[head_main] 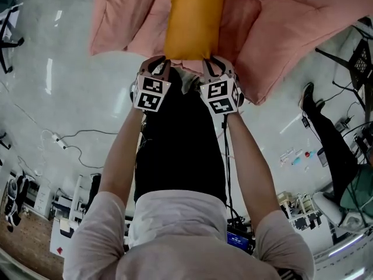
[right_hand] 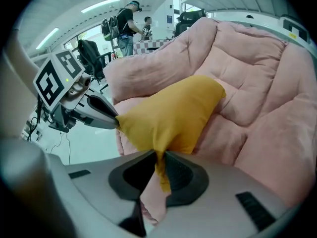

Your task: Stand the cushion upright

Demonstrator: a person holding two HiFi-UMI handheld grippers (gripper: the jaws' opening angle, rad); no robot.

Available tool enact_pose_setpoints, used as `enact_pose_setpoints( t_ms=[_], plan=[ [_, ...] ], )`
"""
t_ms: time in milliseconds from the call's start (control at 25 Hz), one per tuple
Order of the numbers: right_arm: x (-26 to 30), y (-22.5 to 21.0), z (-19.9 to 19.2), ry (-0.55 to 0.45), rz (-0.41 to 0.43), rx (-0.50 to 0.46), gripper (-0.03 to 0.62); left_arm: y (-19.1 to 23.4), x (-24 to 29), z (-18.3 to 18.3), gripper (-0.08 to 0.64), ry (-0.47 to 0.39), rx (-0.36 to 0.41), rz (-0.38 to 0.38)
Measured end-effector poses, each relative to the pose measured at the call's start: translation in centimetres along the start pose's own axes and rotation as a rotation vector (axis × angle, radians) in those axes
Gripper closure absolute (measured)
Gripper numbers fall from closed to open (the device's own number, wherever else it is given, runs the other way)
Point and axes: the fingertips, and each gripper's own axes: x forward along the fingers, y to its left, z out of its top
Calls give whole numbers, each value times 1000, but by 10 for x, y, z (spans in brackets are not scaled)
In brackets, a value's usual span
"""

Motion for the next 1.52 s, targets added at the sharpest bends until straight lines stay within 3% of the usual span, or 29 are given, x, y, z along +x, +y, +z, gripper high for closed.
enact_pose_setpoints(
  t_ms=[320, 560, 840, 1280, 1520],
  plan=[
    [-17, 8, 2, -3, 12, 34, 528, -6, -22, 6, 509, 4, 24, -16],
    [-32, 10, 8, 0, 14, 77, 529, -10, -40, 15, 511, 0, -6, -10],
    [-41, 27, 10, 21, 32, 175, 531, -6, -59, 15, 512, 31, -56, -15],
    [-57, 39, 14, 21, 28, 329, 532, -4, -80, 28, 515, 65, -30, -37],
    [-71, 26, 29, 32, 14, 327, 532, -6, -91, 47, 515, 62, -43, -55]
  ],
)
